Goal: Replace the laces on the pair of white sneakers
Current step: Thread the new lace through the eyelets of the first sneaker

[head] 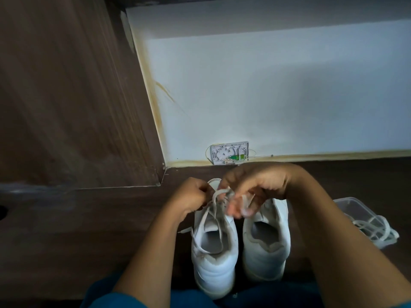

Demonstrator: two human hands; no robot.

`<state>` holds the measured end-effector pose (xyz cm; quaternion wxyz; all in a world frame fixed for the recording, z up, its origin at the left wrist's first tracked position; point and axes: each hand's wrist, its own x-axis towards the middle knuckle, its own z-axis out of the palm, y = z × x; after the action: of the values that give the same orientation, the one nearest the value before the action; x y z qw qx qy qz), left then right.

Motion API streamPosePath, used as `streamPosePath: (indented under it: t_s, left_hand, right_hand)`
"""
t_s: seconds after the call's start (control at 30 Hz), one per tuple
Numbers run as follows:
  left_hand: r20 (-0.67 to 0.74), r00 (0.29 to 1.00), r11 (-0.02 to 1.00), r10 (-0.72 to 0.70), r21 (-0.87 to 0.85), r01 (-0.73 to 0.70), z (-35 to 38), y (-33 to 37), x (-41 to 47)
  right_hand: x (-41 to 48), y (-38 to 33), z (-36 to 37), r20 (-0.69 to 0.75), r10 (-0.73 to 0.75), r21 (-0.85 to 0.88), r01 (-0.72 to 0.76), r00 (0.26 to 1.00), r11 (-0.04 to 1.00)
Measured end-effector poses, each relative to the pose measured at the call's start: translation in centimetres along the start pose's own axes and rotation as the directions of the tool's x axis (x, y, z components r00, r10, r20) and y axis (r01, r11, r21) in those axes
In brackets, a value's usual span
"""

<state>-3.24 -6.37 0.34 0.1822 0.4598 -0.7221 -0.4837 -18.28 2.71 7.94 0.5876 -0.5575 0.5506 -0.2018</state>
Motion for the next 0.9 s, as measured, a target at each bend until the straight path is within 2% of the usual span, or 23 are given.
streamPosePath:
  t_s: [0.03, 0.07, 0.1, 0.13, 0.17, 0.2, 0.3, 0.43, 0.53, 0.6, 0.67, 0.7, 0.73, 0.8, 0.9]
  left_hand:
    - [-0.018, 1.000, 1.000, 0.014, 0.004, -0.014, 0.0, -0.1, 0.1]
    - [-0.037, 0.999, 0.999, 0.033, 0.017, -0.032, -0.1, -0.2, 0.2]
    - [-0.054, 0.997, 0.998, 0.053, 0.029, -0.051, -0.1, -0.2, 0.3]
    - [-0.064, 0.996, 0.997, 0.070, 0.041, -0.067, -0.1, -0.3, 0.4]
    - [-0.065, 0.995, 0.996, 0.079, 0.044, -0.076, -0.1, -0.3, 0.5]
    - [-0.057, 0.995, 0.996, 0.079, 0.035, -0.078, 0.0, -0.3, 0.5]
    - [-0.014, 0.998, 0.998, 0.056, -0.016, -0.056, 0.0, -0.2, 0.4]
    - [0.056, 0.998, 0.997, 0.042, -0.068, -0.038, -0.9, 0.1, -0.1]
    - [0.058, 0.997, 0.997, 0.053, -0.050, -0.050, -1.1, -0.2, -0.1]
    - [0.028, 0.997, 0.997, 0.075, -0.007, -0.075, -0.8, -0.6, 0.2]
    - [0.006, 0.995, 0.993, 0.099, 0.065, -0.099, -0.5, -0.9, 0.8]
    - [-0.001, 0.994, 0.987, 0.106, 0.119, -0.105, -0.4, -0.9, 0.9]
    - [-0.006, 0.994, 0.978, 0.113, 0.175, -0.110, -0.4, -0.9, 0.9]
    - [-0.013, 0.991, 0.967, 0.131, 0.223, -0.125, -0.3, -1.0, 1.1]
    - [0.001, 0.992, 0.977, 0.126, 0.173, -0.124, -0.1, -1.1, 1.1]
  right_hand:
    - [0.4, 0.3, -0.1, -0.132, 0.000, -0.023, -0.003, 0.991, 1.000]
    - [1.1, 0.6, -0.2, -0.302, -0.029, -0.104, -0.003, 0.953, 0.995]
    - [1.8, 1.0, -0.4, -0.451, -0.067, -0.254, -0.056, 0.890, 0.966]
    - [2.5, 1.4, -0.4, -0.540, -0.105, -0.417, -0.157, 0.835, 0.895]
    - [3.1, 1.6, -0.2, -0.558, -0.112, -0.500, -0.225, 0.823, 0.836]
    - [3.7, 2.0, 0.1, -0.535, -0.080, -0.518, -0.252, 0.841, 0.817]
    - [4.6, 2.7, 1.1, -0.457, -0.014, -0.530, -0.260, 0.889, 0.807]
    - [4.8, 2.4, 1.4, -0.471, -0.076, -0.528, -0.212, 0.879, 0.822]
    - [4.9, 2.0, 1.8, -0.479, -0.079, -0.576, -0.245, 0.874, 0.780]
    - [4.7, 1.5, 2.1, -0.478, -0.103, -0.444, -0.139, 0.872, 0.885]
    - [4.2, 0.8, 1.9, -0.471, -0.080, -0.058, 0.059, 0.879, 0.997]
    - [4.0, 0.4, 1.8, -0.442, -0.075, 0.132, 0.148, 0.894, 0.980]
    - [3.8, 0.4, 1.6, -0.406, -0.079, 0.252, 0.194, 0.910, 0.948]
    - [3.6, 0.7, 1.4, -0.331, -0.094, 0.321, 0.205, 0.939, 0.925]
    - [3.2, 1.2, 1.0, -0.277, -0.098, 0.293, 0.181, 0.956, 0.939]
